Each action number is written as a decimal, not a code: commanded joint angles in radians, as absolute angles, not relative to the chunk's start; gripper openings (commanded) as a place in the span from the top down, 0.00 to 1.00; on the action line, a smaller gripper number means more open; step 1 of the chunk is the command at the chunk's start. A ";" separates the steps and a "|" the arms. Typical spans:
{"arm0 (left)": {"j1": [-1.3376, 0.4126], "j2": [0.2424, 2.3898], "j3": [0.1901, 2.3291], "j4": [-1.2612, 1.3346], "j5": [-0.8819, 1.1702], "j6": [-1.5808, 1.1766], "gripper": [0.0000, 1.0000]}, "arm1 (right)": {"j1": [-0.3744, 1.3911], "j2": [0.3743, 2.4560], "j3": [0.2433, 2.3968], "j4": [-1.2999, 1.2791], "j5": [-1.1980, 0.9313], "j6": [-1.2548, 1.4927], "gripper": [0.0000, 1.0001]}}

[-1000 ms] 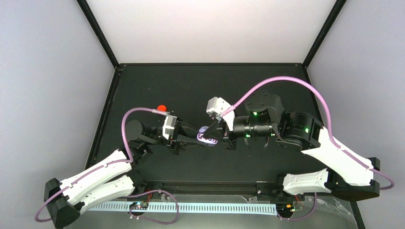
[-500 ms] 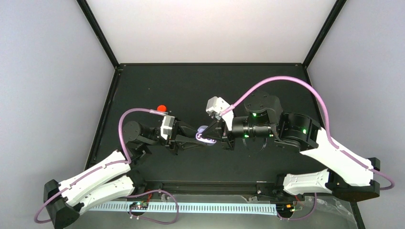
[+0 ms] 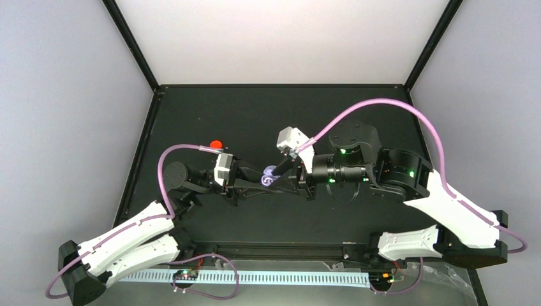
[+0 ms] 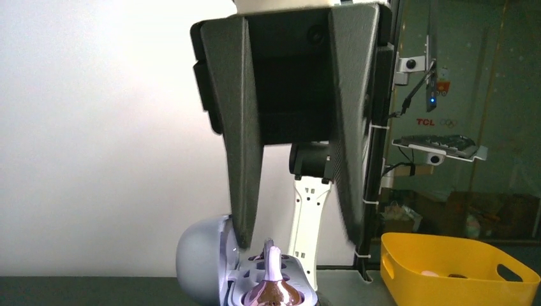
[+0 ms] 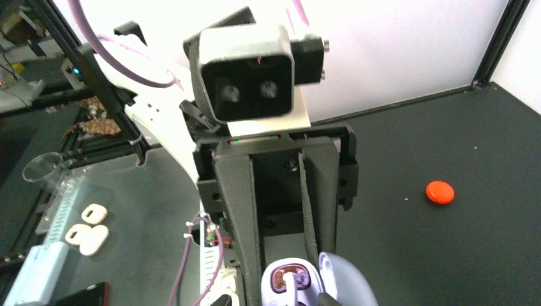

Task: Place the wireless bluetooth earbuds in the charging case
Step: Place the earbud in the charging case.

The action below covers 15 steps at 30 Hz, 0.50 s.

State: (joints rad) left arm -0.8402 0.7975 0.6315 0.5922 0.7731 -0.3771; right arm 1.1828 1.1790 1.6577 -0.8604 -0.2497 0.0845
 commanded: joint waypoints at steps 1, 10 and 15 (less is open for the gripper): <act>-0.846 0.784 0.640 0.625 0.766 -0.365 0.98 | 1.189 1.165 1.748 -0.880 -0.236 0.087 0.62; -0.845 0.772 0.635 0.617 0.765 -0.365 0.98 | 1.187 1.119 1.741 -0.862 0.015 0.099 0.40; -0.846 0.771 0.640 0.607 0.767 -0.362 0.98 | 1.187 1.148 1.719 -0.851 0.003 0.111 0.25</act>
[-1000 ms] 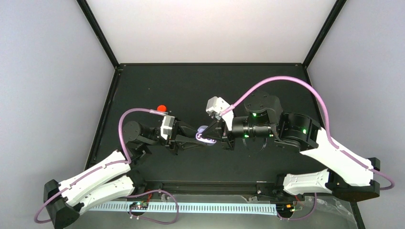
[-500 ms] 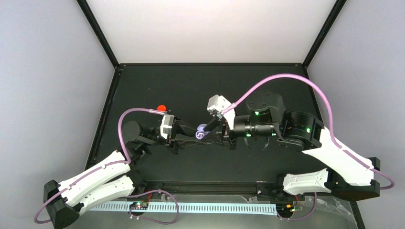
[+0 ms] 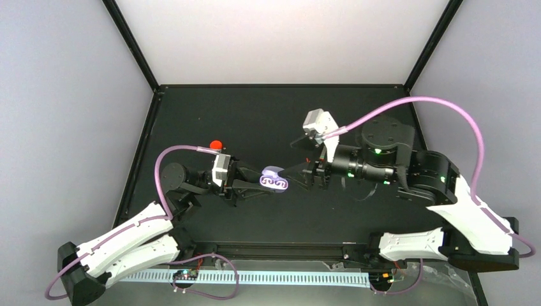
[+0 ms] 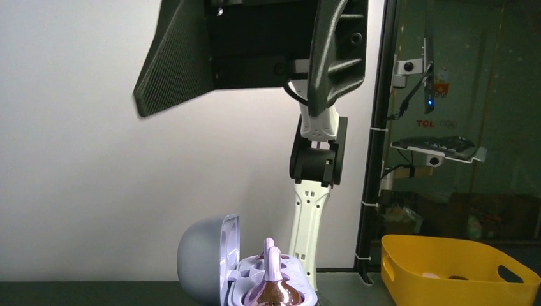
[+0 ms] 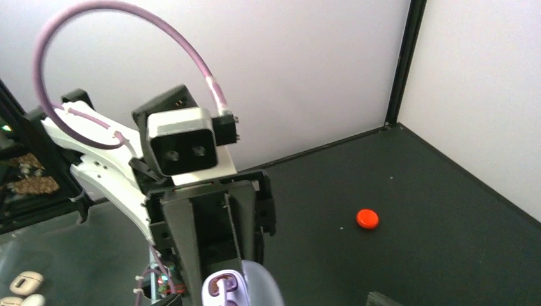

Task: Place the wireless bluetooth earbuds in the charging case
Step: Place the earbud in the charging case.

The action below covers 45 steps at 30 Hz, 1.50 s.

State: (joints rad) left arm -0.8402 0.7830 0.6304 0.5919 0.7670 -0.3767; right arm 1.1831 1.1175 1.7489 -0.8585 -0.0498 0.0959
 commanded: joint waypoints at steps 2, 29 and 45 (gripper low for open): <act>-0.845 0.773 0.643 0.607 0.767 -0.363 0.98 | 1.187 1.154 1.714 -0.843 -0.004 0.115 0.17; -0.846 0.772 0.655 0.613 0.771 -0.365 0.98 | 1.186 1.192 1.674 -0.865 0.026 0.118 0.13; -0.846 0.763 0.641 0.602 0.768 -0.364 0.98 | 1.180 1.115 1.682 -0.797 0.129 0.147 0.13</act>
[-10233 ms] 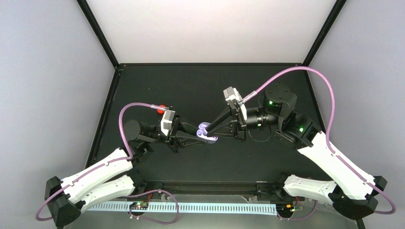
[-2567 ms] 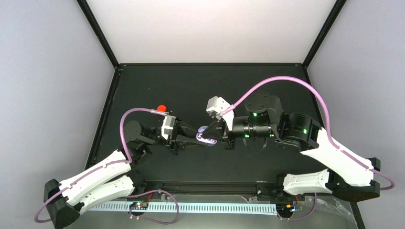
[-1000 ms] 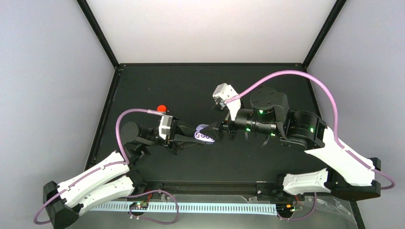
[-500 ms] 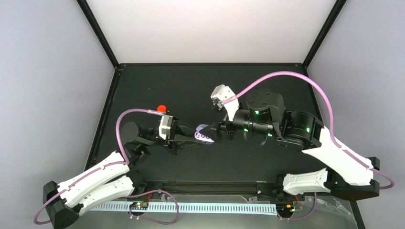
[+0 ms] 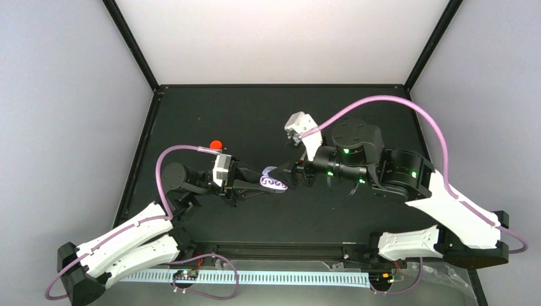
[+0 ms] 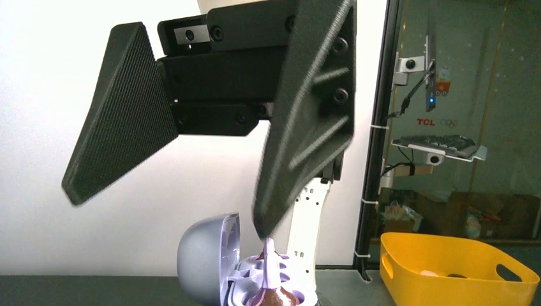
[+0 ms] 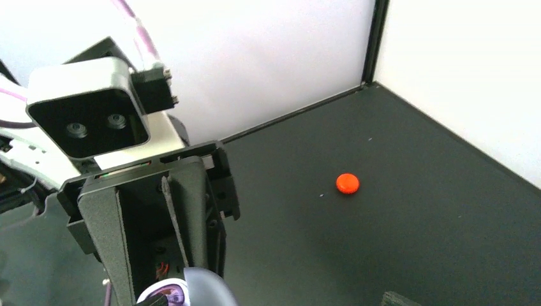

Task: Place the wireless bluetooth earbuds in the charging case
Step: Place the earbud in the charging case, then close the charging case.

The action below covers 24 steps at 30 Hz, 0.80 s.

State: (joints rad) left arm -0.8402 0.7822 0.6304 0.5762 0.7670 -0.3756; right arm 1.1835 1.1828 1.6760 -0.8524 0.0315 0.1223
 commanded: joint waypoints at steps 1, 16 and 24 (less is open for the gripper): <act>-0.846 0.762 0.638 0.602 0.771 -0.367 0.98 | 1.170 1.102 1.678 -0.787 0.158 0.154 0.13; -0.846 0.718 0.629 0.657 0.829 -0.412 0.98 | 0.971 1.119 1.521 -0.797 -0.142 0.220 0.16; -0.845 0.723 0.634 0.659 0.819 -0.406 0.99 | 0.971 1.138 1.532 -0.810 -0.314 0.176 0.18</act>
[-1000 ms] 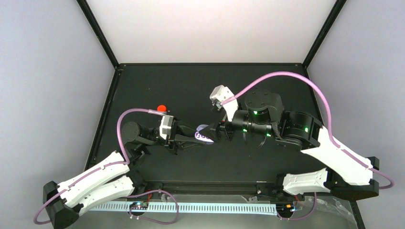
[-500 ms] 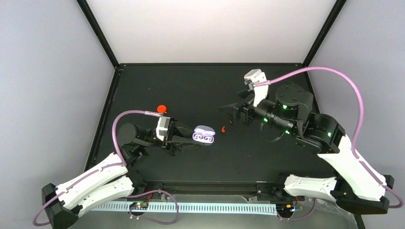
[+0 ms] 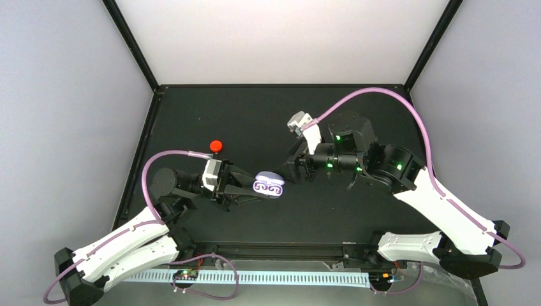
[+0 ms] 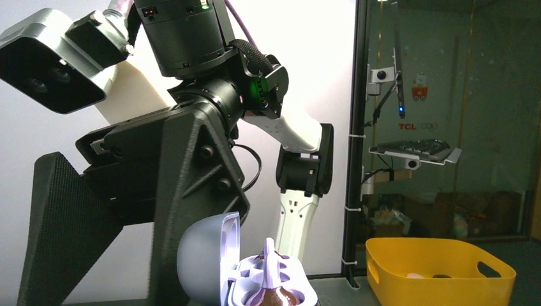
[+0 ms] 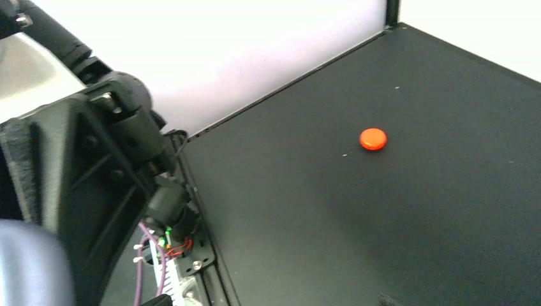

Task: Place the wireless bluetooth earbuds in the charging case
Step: Close the charging case.

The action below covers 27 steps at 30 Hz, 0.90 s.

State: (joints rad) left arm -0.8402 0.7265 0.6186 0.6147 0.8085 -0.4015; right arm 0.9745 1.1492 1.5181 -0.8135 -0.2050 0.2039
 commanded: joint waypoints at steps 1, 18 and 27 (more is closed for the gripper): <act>-0.845 0.724 0.634 0.659 0.819 -0.406 0.98 | 0.971 1.137 1.532 -0.809 -0.326 0.174 0.17; -0.845 0.765 0.653 0.621 0.798 -0.383 0.98 | 0.971 1.088 1.520 -0.774 -0.367 0.157 0.18; -0.840 0.772 0.655 0.346 0.445 -0.293 0.98 | 0.903 1.000 1.414 -0.754 0.220 0.286 0.15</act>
